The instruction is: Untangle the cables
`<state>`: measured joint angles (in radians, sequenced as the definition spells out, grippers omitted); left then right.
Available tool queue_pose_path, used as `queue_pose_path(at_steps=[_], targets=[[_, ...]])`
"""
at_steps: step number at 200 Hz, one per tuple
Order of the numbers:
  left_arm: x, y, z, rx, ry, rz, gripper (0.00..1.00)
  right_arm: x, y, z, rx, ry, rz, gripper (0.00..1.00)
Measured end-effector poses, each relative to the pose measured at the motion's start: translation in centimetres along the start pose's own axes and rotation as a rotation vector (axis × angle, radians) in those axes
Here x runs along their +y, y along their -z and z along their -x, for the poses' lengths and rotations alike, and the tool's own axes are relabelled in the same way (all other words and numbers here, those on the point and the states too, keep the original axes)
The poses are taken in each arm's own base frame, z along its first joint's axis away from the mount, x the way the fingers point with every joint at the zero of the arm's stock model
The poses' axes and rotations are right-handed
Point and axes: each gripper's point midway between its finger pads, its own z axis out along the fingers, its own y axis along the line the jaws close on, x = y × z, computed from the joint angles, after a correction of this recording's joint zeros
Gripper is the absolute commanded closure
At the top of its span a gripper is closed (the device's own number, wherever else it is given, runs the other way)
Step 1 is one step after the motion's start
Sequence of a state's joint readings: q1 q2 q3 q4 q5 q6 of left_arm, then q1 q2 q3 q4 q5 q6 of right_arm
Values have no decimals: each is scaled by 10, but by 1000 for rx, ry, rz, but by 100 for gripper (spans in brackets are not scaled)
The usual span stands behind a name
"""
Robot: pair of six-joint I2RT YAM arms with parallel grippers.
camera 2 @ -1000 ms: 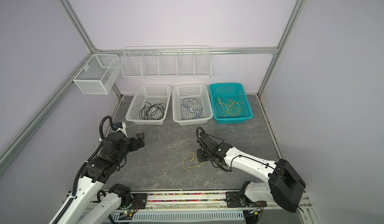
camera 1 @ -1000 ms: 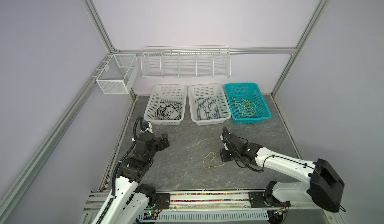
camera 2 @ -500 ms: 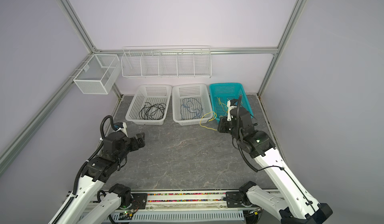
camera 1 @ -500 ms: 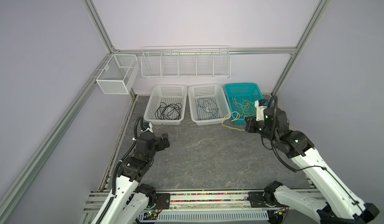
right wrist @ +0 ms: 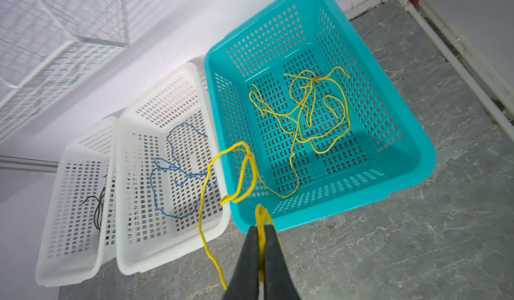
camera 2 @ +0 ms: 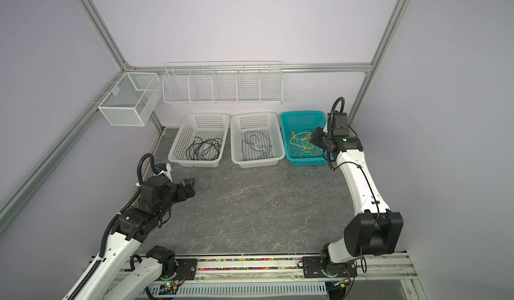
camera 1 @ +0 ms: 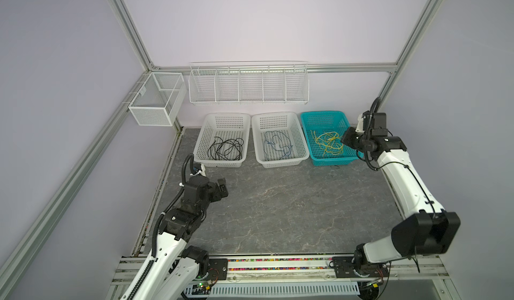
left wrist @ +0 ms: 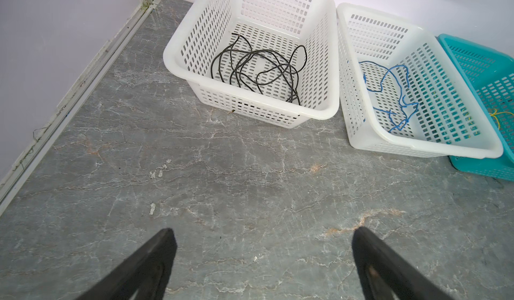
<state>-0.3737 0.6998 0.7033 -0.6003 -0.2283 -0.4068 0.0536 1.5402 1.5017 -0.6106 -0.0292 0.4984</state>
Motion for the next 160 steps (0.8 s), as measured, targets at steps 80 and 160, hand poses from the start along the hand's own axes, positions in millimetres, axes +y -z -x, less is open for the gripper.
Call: queue_pose_path(at_steps=[80, 160], targets=[[0, -2, -2, 9, -3, 5, 0, -18, -65, 30, 20, -24, -50, 57], [6, -3, 1, -5, -6, 40, 0, -1, 25, 18, -131, 19, 81, 12]])
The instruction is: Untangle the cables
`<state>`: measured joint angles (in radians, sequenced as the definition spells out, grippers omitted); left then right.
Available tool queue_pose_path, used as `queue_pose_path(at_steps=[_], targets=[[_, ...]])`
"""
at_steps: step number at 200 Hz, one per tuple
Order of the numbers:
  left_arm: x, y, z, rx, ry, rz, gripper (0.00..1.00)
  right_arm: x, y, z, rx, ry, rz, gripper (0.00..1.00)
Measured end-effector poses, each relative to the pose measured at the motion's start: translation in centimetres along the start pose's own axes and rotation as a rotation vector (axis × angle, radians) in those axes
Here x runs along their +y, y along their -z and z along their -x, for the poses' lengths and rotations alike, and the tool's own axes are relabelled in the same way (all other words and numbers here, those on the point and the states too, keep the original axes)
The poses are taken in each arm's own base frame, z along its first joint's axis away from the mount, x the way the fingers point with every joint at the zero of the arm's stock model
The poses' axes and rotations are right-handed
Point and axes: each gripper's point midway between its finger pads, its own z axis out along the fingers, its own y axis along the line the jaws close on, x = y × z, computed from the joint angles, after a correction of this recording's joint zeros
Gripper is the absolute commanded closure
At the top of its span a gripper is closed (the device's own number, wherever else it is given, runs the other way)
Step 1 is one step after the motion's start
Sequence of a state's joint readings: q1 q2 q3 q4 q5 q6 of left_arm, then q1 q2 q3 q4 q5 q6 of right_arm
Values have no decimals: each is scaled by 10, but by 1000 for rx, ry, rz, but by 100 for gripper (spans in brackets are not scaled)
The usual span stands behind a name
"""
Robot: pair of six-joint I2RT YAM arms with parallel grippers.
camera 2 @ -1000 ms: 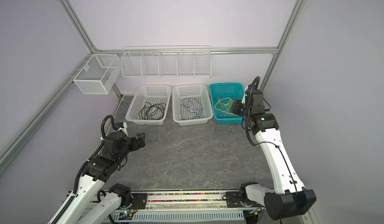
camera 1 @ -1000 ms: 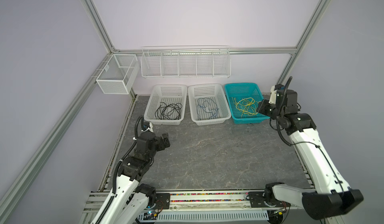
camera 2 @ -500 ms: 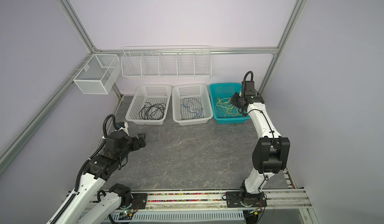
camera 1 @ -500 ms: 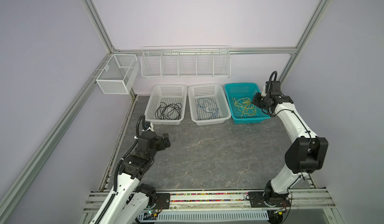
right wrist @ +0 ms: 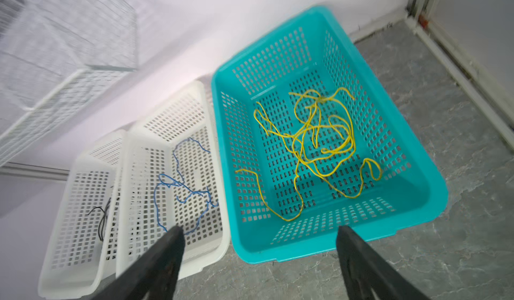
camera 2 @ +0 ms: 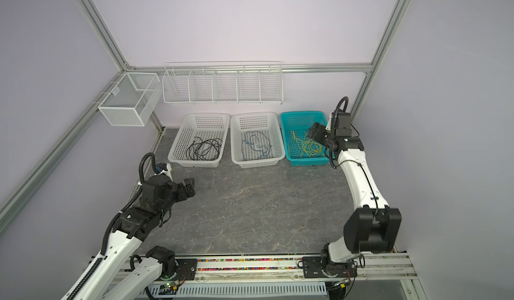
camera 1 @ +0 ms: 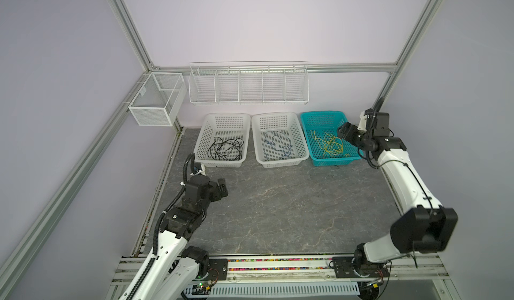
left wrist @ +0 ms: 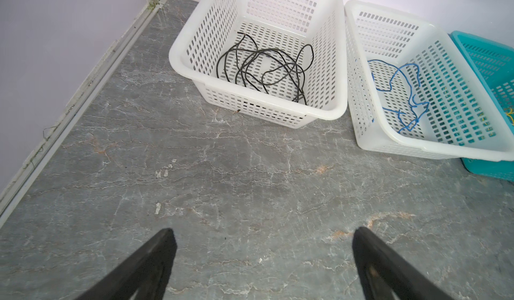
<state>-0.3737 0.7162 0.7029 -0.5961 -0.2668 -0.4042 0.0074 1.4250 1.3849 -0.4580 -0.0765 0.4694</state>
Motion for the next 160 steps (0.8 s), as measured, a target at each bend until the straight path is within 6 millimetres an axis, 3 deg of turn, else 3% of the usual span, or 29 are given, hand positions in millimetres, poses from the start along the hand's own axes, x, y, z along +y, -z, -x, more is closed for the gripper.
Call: queue_pose_path(at_steps=[23, 45, 89, 127, 146, 160], targets=[[6, -2, 2, -25, 2, 34, 0, -2, 46, 0, -143, 36, 10, 12], [18, -7, 0, -43, 2, 101, 0, -23, 64, -16, -226, 70, -46, 12], [42, -19, 3, -129, -50, 241, 0, -90, 53, -79, -218, 135, -239, 12], [50, -38, -6, -232, -100, 268, 1, -136, 32, -123, -226, 205, -355, 12], [56, -48, -12, -255, -132, 285, 1, -147, 25, -138, -235, 228, -362, 11], [63, -55, -9, -266, -132, 309, 1, -146, 18, -134, -256, 250, -356, 12]])
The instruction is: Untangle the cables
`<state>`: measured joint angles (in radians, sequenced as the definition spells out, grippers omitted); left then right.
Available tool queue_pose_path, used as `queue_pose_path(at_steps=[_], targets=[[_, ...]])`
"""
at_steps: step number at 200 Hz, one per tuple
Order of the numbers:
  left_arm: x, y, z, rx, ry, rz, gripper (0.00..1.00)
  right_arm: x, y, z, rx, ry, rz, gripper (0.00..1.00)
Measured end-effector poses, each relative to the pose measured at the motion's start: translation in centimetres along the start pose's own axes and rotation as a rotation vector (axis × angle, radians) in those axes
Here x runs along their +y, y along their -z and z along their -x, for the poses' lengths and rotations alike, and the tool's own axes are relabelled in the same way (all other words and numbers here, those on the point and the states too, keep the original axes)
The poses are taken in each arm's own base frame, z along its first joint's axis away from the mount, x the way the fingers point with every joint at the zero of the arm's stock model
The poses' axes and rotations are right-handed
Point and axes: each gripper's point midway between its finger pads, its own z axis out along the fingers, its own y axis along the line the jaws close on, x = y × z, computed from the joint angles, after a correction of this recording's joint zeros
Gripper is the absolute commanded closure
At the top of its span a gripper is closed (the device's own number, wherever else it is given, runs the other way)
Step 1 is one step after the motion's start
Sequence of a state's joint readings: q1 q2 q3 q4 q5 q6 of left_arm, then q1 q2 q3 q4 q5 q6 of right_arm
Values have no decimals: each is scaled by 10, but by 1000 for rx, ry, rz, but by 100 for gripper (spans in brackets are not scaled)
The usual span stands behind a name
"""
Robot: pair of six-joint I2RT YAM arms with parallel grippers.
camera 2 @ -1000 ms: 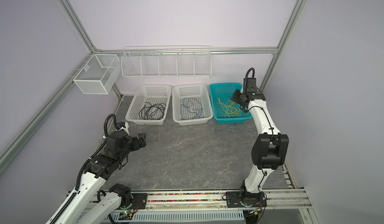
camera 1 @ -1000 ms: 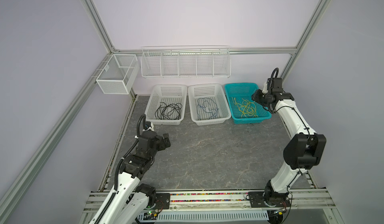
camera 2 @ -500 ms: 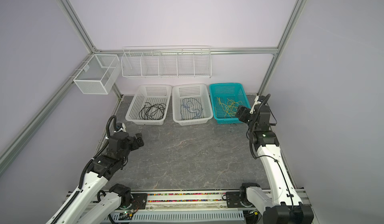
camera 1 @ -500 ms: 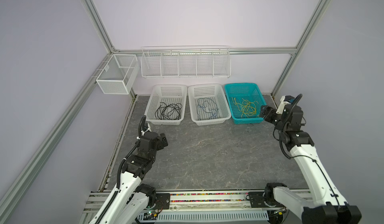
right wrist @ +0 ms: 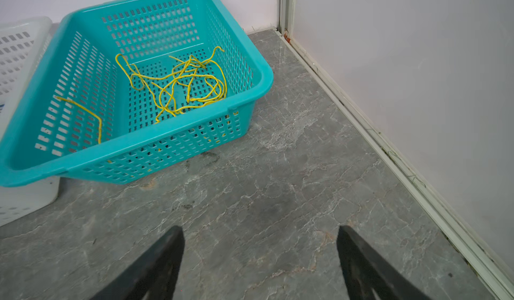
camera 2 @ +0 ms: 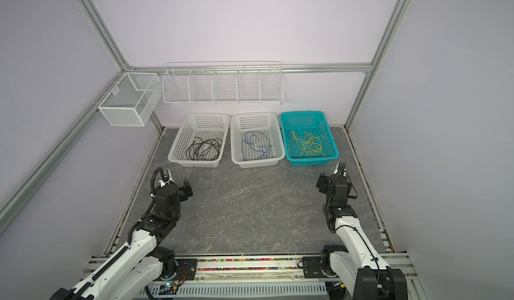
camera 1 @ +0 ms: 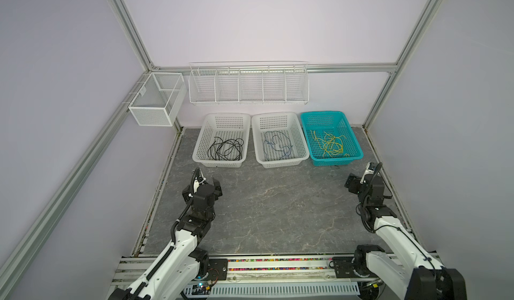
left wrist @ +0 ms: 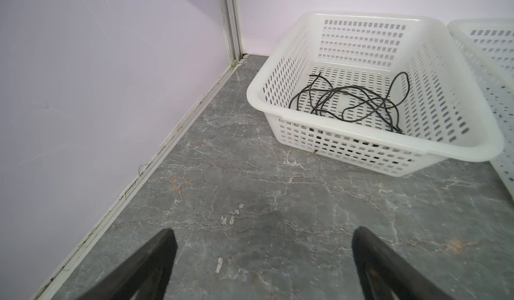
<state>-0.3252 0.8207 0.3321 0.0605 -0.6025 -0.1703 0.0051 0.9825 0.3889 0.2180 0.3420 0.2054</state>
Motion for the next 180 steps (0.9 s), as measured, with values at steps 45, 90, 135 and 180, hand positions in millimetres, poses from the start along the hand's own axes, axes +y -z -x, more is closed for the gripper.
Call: queue_pose_path(at_steps=[45, 90, 135, 180], targets=[[22, -25, 10, -44, 52, 70, 1, 11, -27, 2, -40, 59, 26, 12], [12, -51, -4, -28, 12, 71, 1, 13, -46, -13, -48, 89, 26, 12], [3, -74, -11, -40, -4, 55, 0, 15, -57, -25, -63, 105, 32, 12], [-3, -98, -25, -32, -22, 43, 0, 33, -71, -22, -67, 146, 109, 12]])
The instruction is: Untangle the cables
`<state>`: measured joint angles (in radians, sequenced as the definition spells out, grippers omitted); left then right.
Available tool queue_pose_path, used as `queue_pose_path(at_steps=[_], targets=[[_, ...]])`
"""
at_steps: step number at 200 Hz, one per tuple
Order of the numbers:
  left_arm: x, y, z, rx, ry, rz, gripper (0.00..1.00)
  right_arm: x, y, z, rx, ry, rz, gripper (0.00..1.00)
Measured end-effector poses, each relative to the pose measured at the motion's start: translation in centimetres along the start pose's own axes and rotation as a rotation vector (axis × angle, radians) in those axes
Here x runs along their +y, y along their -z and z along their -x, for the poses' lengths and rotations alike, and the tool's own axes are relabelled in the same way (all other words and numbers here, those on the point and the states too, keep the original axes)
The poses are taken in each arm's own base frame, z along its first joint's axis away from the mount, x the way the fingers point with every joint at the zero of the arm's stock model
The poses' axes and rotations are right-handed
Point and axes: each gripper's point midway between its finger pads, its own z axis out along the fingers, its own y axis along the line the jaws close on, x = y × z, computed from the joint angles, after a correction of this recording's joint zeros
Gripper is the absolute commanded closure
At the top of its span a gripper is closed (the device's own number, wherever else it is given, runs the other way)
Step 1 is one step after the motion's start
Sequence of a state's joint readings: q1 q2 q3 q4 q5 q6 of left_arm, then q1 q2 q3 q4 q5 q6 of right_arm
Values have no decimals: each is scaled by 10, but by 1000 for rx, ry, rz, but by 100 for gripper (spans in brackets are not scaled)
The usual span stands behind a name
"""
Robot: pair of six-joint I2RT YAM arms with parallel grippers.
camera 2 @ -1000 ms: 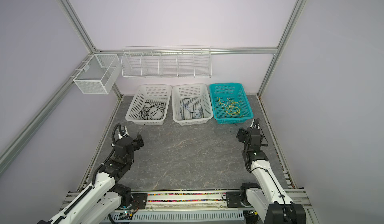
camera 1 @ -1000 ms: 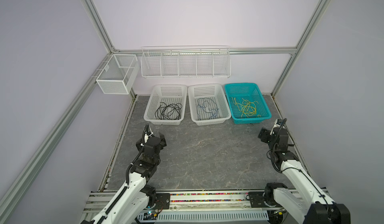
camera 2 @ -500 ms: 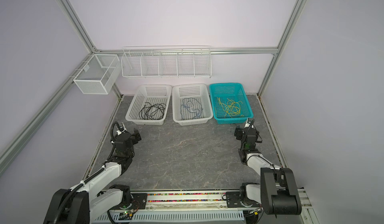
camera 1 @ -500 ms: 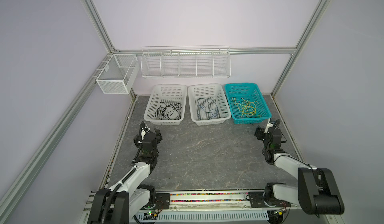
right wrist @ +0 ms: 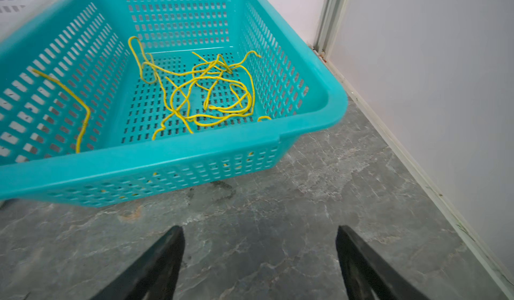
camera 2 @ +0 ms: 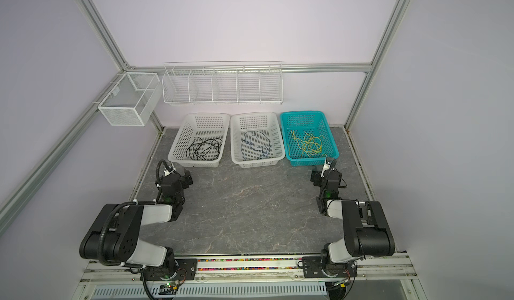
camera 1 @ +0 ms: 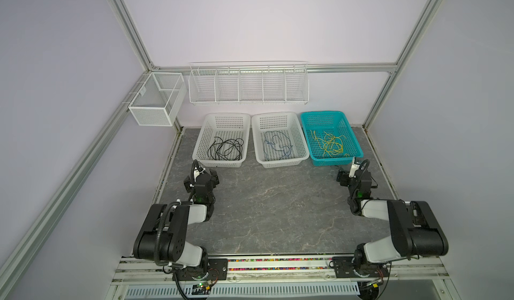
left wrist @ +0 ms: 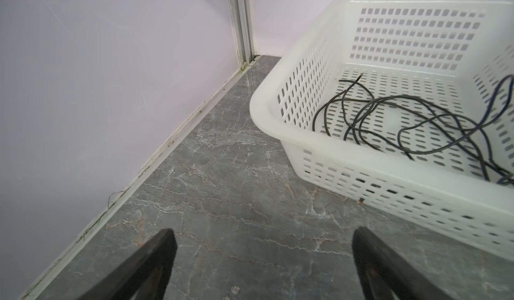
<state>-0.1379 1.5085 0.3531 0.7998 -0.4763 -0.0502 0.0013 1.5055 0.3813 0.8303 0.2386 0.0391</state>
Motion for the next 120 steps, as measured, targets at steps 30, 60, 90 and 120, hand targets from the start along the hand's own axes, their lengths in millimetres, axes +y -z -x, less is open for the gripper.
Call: queue_pose_path(at_steps=[30, 60, 90, 120], targets=[[-3, -6, 3, -7, 6, -36, 0, 6, -2, -6, 15, 20, 32, 12], [-5, -8, 15, -48, 20, -70, 1, 8, -2, -4, 7, 27, 42, 12], [-13, -7, 19, -67, 13, -115, 0, 9, -2, -3, 0, 31, 45, 12], [-3, -4, 17, -91, 39, -72, 0, 10, -2, -2, -2, 32, 45, 12]])
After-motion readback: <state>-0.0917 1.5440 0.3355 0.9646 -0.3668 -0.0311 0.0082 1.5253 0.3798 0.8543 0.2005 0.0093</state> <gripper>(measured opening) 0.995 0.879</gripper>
